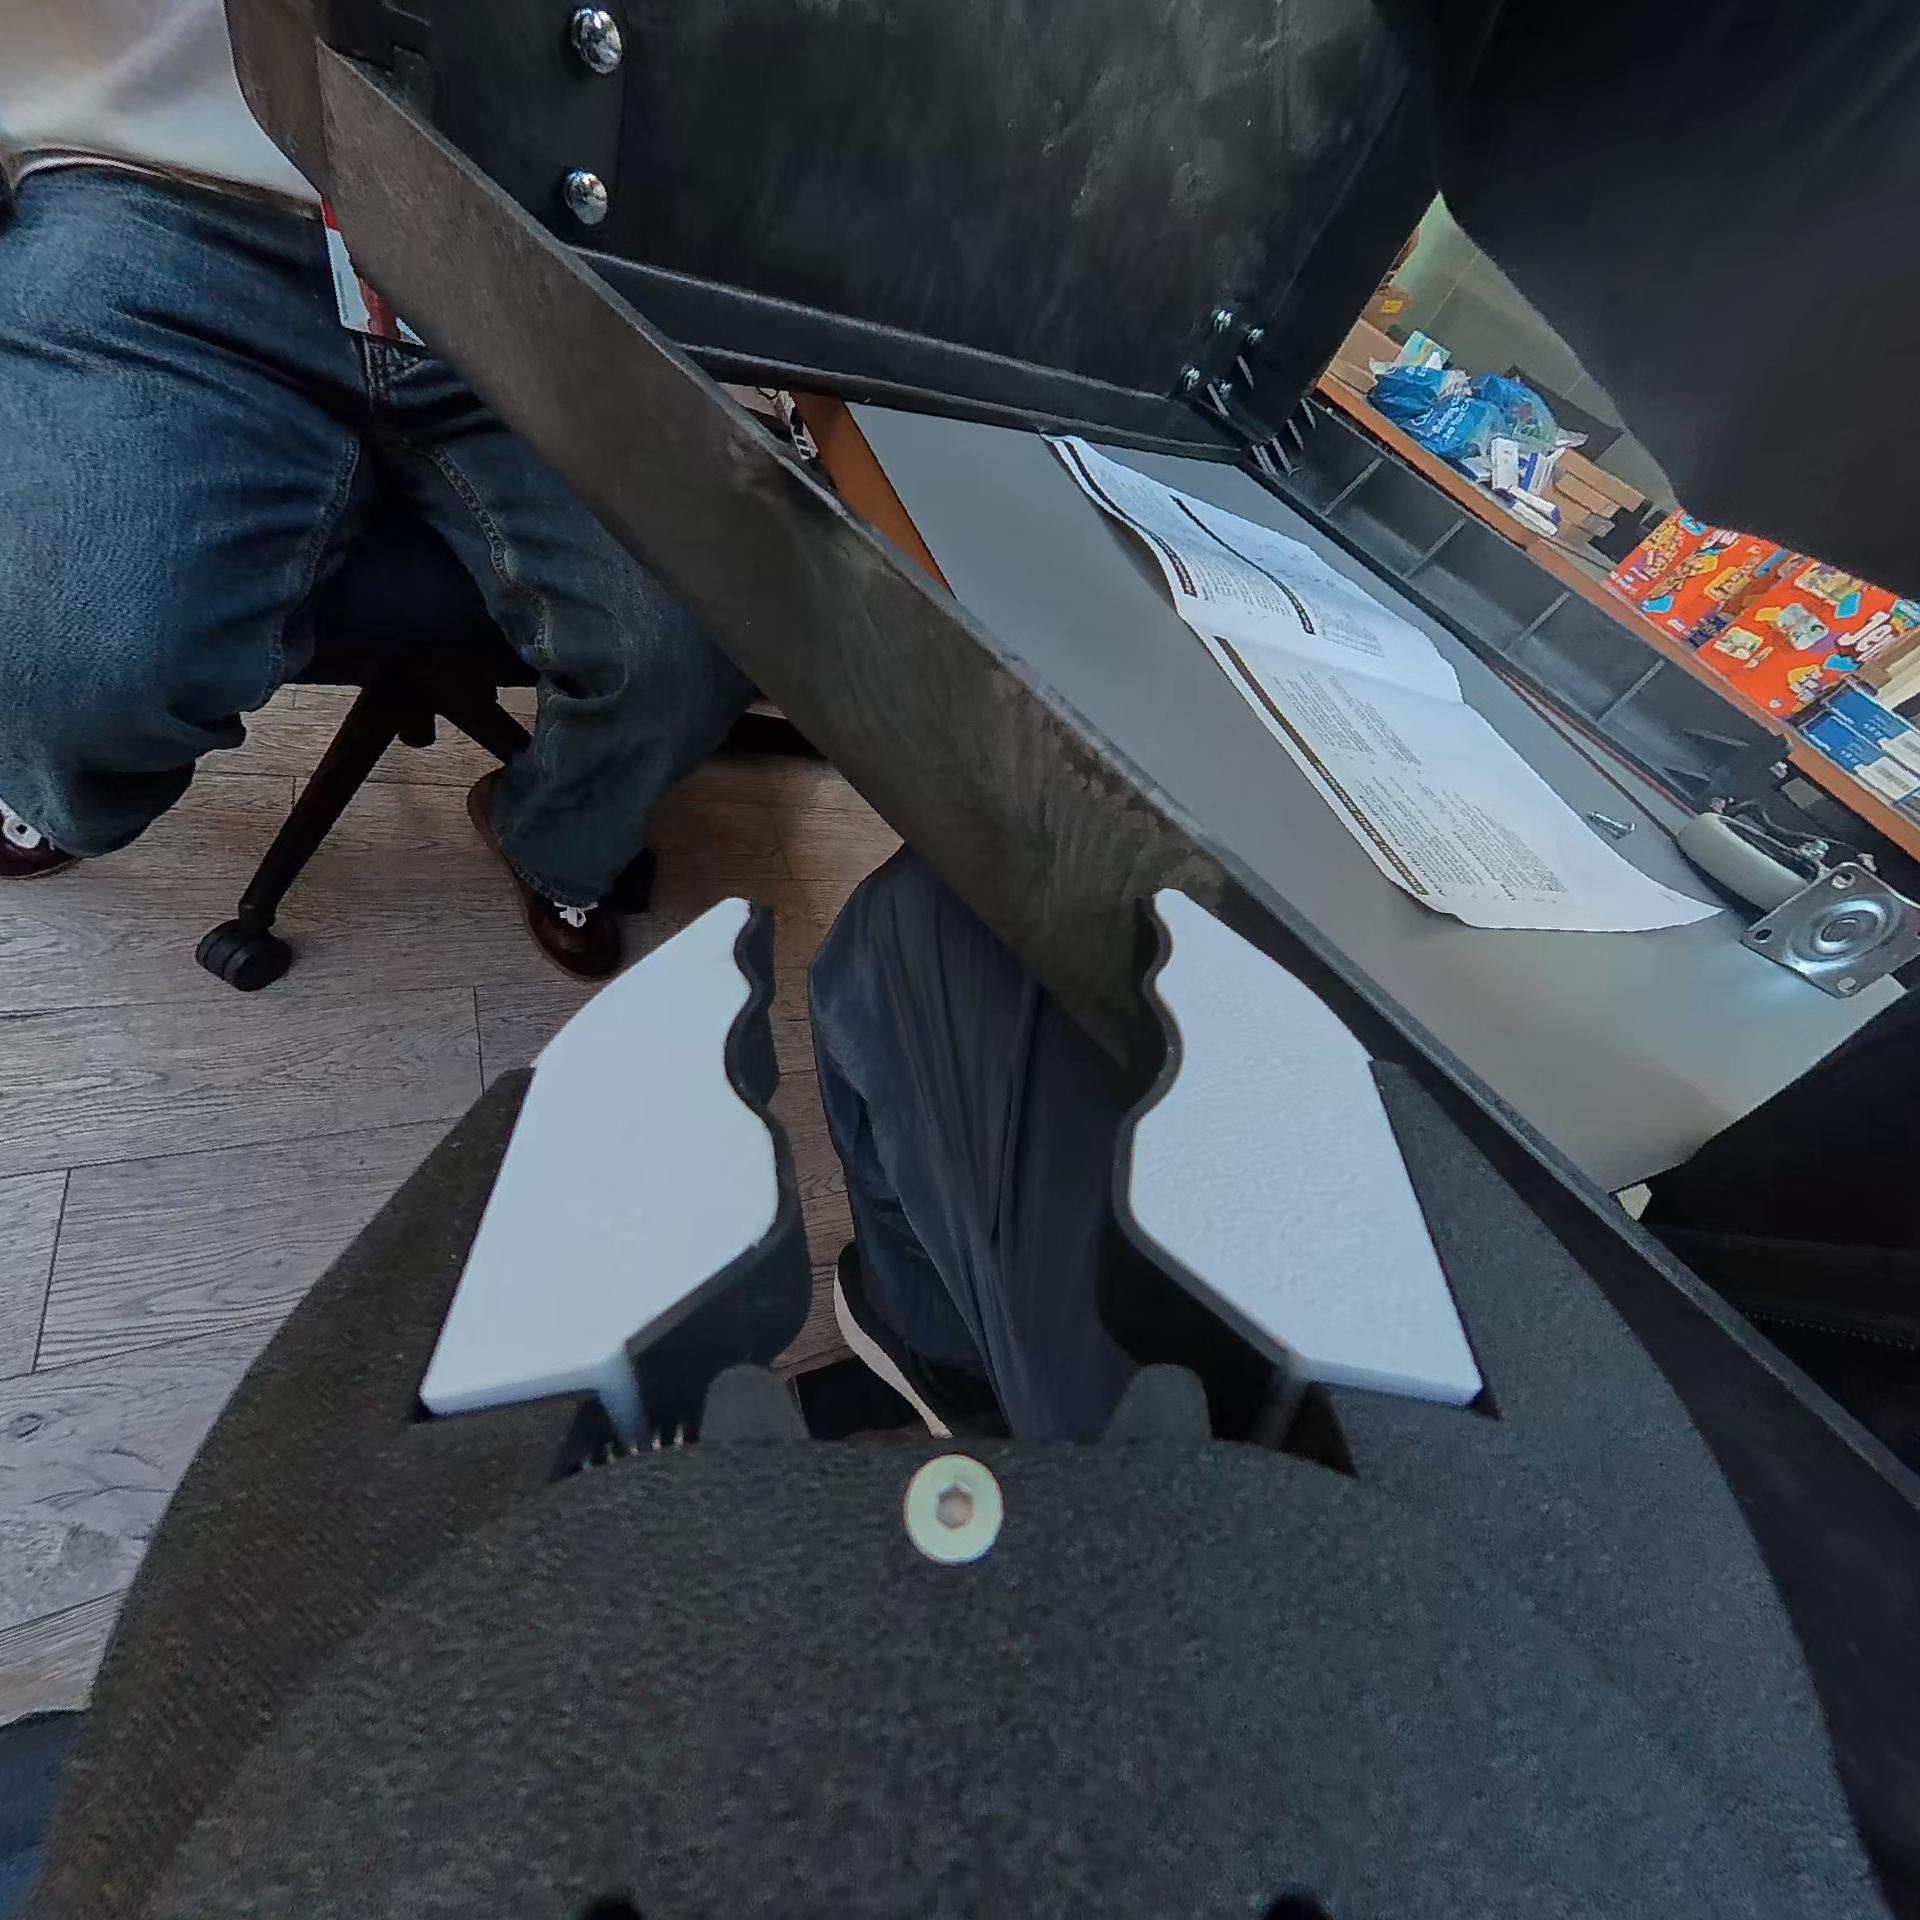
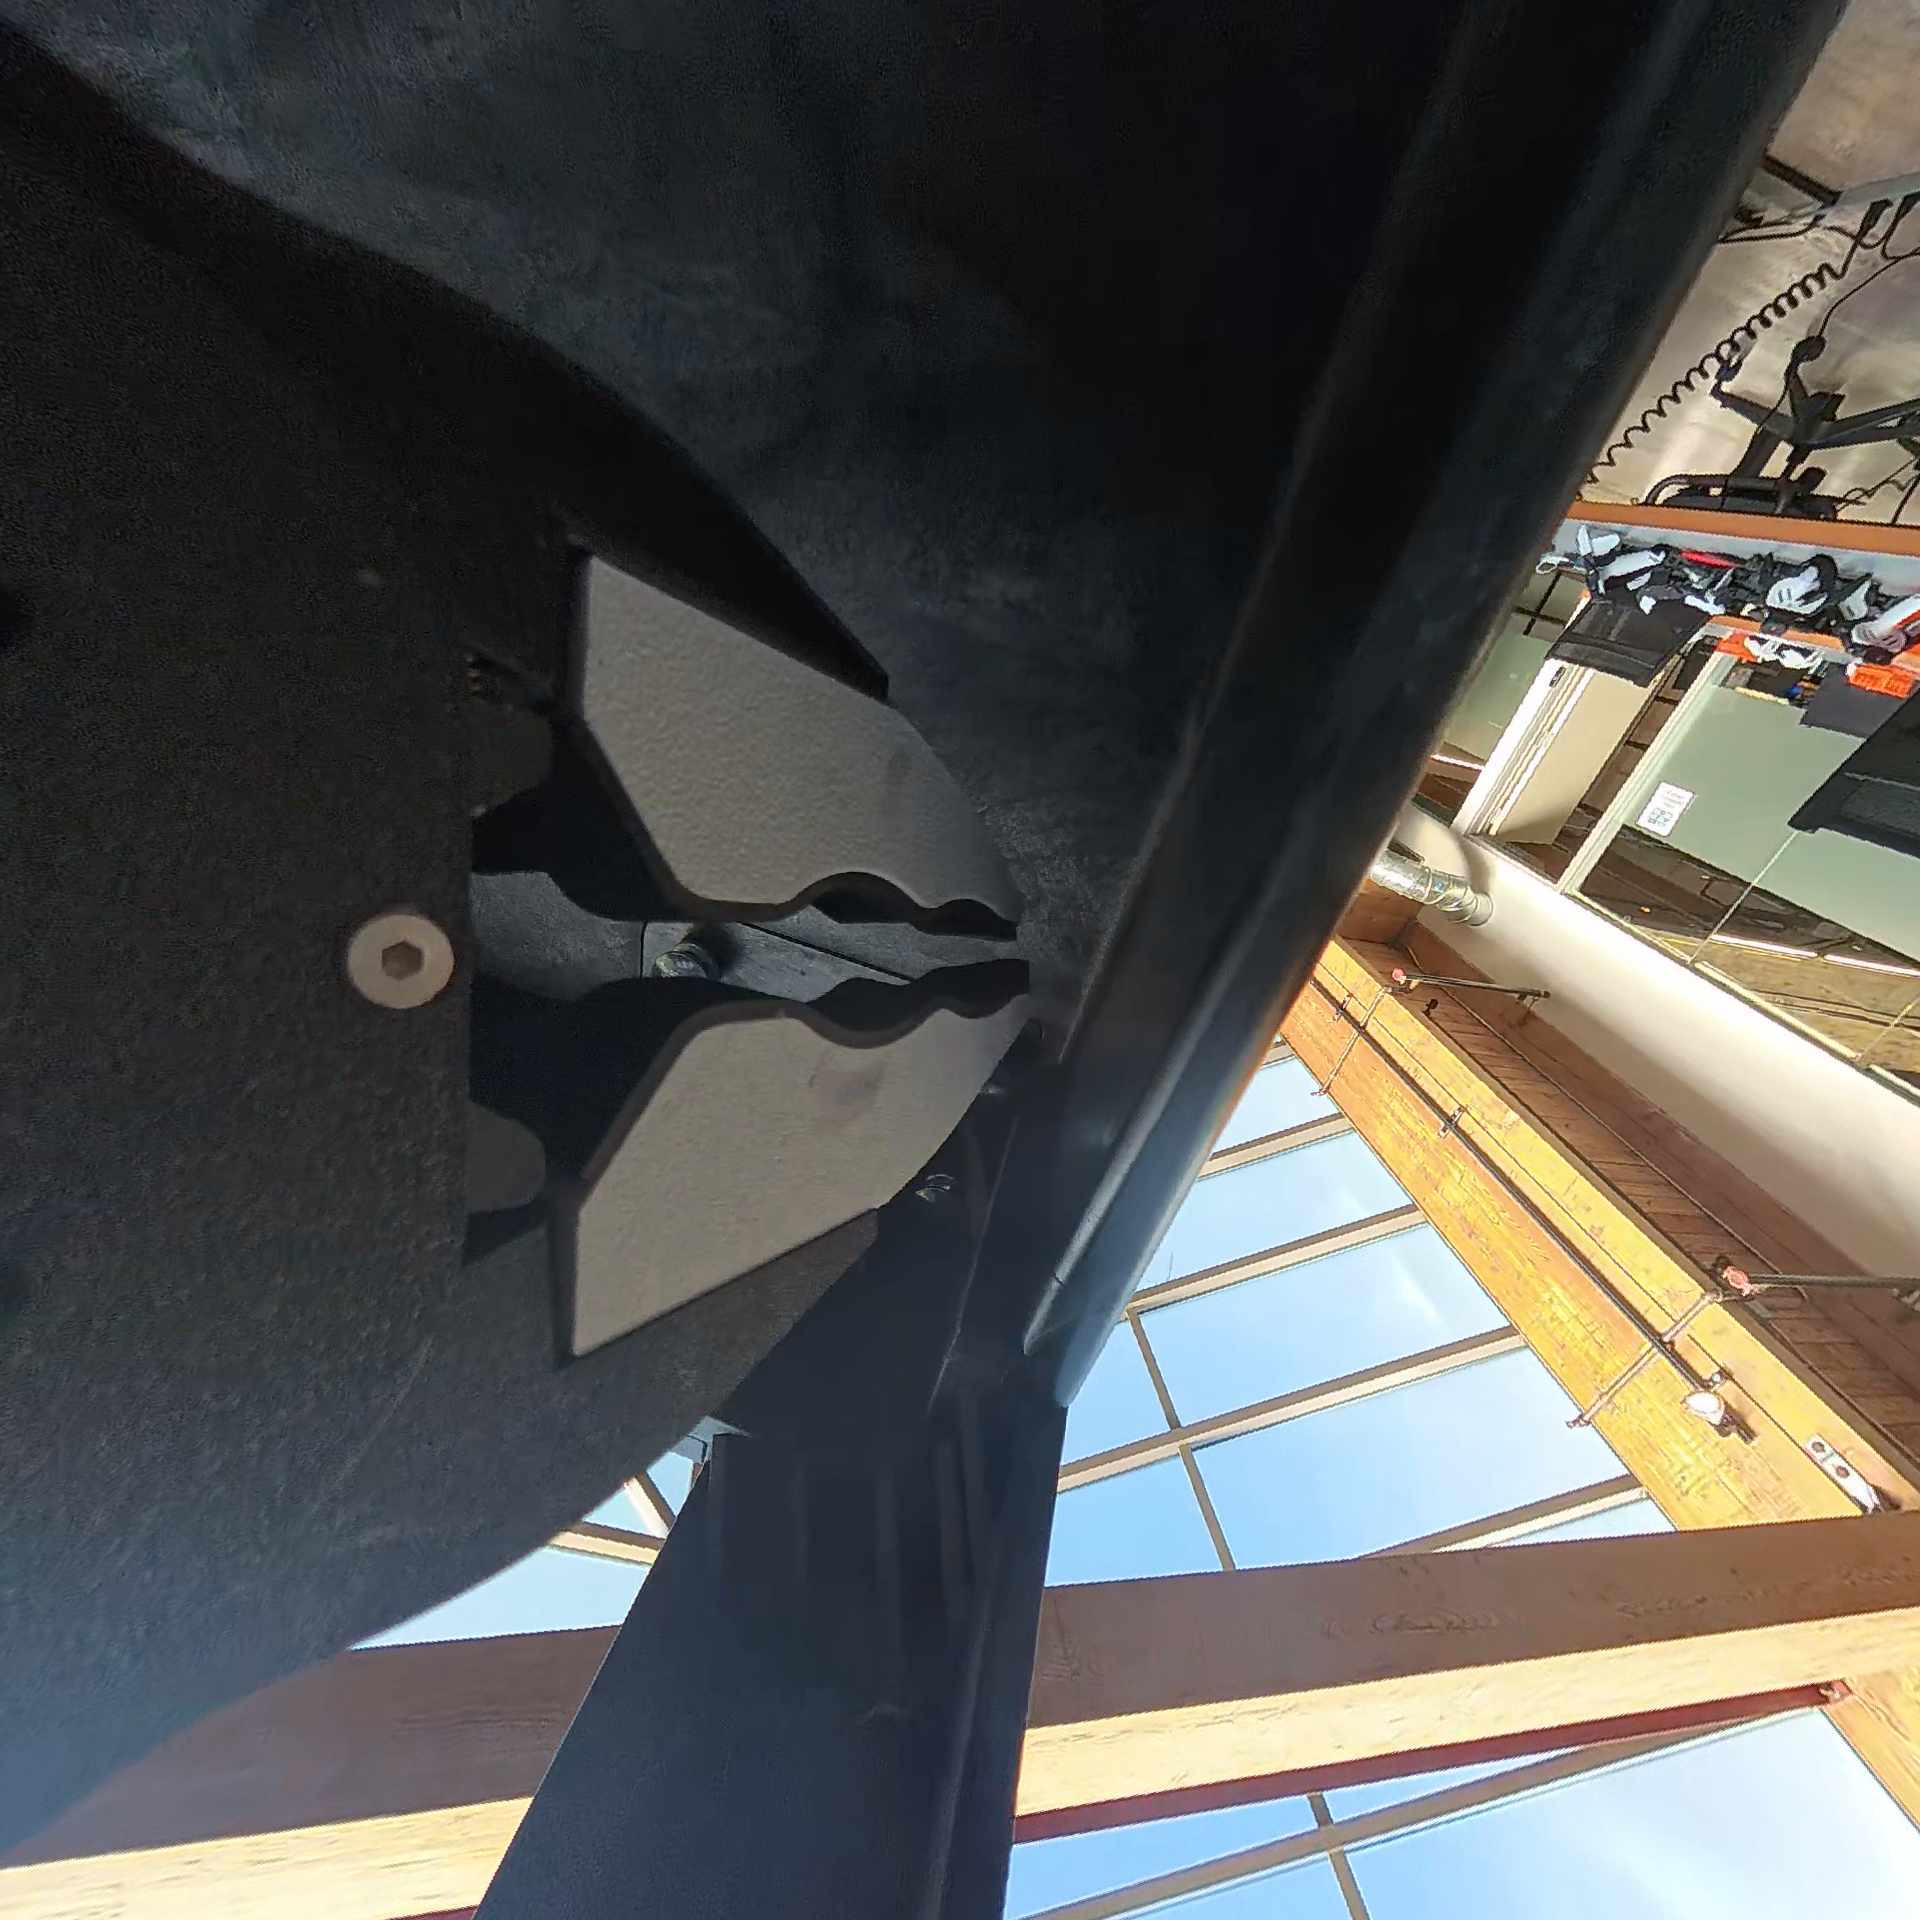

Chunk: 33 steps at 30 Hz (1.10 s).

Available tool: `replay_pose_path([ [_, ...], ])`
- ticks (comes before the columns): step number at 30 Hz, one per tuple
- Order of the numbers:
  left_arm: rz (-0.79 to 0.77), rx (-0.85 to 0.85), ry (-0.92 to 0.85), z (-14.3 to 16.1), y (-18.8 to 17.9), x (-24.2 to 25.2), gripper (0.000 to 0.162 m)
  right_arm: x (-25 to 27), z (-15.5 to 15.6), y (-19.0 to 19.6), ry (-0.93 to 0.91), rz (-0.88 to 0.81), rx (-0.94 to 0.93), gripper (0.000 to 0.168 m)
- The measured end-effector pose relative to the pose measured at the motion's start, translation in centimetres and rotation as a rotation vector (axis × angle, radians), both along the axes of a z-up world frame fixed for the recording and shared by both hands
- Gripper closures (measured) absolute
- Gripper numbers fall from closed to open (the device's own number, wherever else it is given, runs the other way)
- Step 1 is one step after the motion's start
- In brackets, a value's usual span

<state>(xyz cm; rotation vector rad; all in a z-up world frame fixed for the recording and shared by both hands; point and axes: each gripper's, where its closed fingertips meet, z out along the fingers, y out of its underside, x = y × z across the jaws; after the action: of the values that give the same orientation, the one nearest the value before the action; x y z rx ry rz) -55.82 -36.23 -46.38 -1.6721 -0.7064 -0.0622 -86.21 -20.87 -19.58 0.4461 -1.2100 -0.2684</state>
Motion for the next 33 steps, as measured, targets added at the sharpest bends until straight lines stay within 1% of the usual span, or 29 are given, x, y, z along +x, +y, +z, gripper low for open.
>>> replay_pose_path([
  [2, 0.000, -0.001, -0.003, -0.1, 0.0, 0.0, 0.095, -0.2, 0.5, 0.3, 0.014, -0.006, -0.035, 0.163],
  [3, -0.001, -0.002, -0.005, -0.1, 0.1, 0.0, 0.095, -0.2, 1.0, 0.6, 0.025, -0.005, -0.085, 0.163],
  [4, -0.002, -0.004, -0.005, -0.1, 0.1, 0.1, 0.095, -0.2, 1.6, 1.1, 0.034, 0.001, -0.167, 0.164],
  [6, -0.001, -0.007, -0.001, -0.1, 0.1, 0.1, 0.095, -0.1, 3.1, 2.3, 0.048, 0.028, -0.393, 0.164],
  [8, -0.001, -0.009, 0.001, -0.1, 0.1, 0.1, 0.095, 0.4, 4.6, 3.6, 0.065, 0.083, -0.636, 0.164],
  [10, -0.001, -0.011, 0.000, -0.2, 0.1, 0.1, 0.095, 1.0, 5.7, 4.6, 0.082, 0.151, -0.838, 0.165],
  [12, -0.002, -0.015, 0.000, -0.3, 0.2, 0.2, 0.096, 1.7, 6.3, 5.6, 0.103, 0.204, -0.992, 0.165],
  [15, -0.005, -0.020, 0.001, -0.4, 0.3, 0.3, 0.096, 2.3, 6.7, 6.9, 0.134, 0.262, -1.156, 0.164],
  [18, -0.005, -0.016, -0.003, -0.5, 0.4, 0.4, 0.096, 2.3, 7.3, 7.7, 0.130, 0.305, -1.275, 0.162],
  [23, 0.001, 0.012, -0.009, 0.0, 0.5, 0.3, 0.096, 1.6, 8.7, 8.4, 0.114, 0.326, -1.404, 0.157],
  [27, 0.017, 0.014, 0.005, 0.3, 0.4, 0.3, 0.096, 1.1, 9.3, 8.3, 0.118, 0.342, -1.443, 0.155],
  [33, 0.037, 0.026, -0.004, 0.3, 0.4, 0.4, 0.096, 0.2, 9.5, 8.2, 0.115, 0.343, -1.459, 0.154],
])
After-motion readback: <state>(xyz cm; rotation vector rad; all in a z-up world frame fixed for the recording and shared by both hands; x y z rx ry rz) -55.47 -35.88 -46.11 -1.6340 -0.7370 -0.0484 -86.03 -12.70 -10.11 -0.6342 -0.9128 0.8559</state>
